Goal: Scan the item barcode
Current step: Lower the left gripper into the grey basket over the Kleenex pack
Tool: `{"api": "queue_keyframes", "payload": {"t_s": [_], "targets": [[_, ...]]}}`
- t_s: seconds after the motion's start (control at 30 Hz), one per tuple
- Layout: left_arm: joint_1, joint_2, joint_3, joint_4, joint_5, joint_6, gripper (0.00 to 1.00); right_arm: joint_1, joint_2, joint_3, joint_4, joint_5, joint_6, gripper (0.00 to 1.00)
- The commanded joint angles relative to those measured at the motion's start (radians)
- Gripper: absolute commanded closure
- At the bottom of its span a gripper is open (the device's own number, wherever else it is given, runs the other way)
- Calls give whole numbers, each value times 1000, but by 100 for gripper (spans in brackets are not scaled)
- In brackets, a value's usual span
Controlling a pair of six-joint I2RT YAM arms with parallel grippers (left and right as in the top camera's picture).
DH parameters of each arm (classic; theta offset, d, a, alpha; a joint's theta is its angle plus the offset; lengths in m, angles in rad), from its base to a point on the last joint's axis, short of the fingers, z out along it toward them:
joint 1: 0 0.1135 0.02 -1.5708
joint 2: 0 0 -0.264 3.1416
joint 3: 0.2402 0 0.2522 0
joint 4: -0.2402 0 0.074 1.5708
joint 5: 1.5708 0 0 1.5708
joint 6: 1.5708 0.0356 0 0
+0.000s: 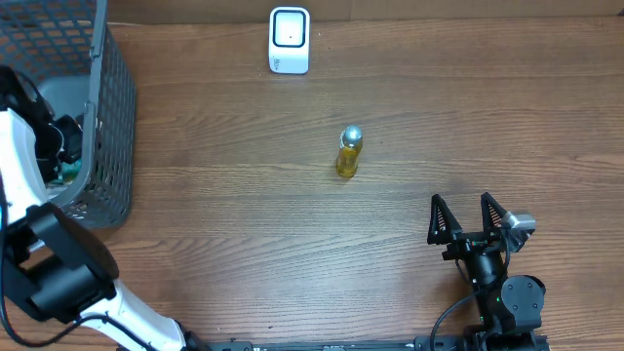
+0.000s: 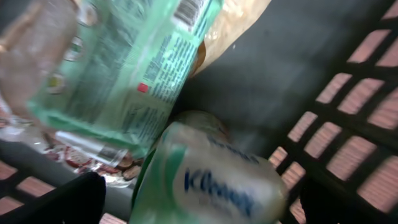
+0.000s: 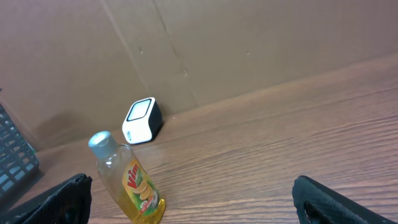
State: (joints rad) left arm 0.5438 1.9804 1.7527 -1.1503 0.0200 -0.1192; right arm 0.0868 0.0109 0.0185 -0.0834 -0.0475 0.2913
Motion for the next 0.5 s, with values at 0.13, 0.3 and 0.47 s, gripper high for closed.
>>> {"api": "queue_keyframes", "payload": {"t_s": [0.13, 0.3, 0.47], "targets": [[-6, 85, -16, -23, 26, 30, 6, 6, -8, -11, 3, 2, -1, 0], [-6, 100, -16, -20, 24, 30, 12, 6, -8, -11, 3, 2, -1, 0], [-6, 100, -16, -19, 23, 30, 26, 6, -8, -11, 3, 2, -1, 0]]}}
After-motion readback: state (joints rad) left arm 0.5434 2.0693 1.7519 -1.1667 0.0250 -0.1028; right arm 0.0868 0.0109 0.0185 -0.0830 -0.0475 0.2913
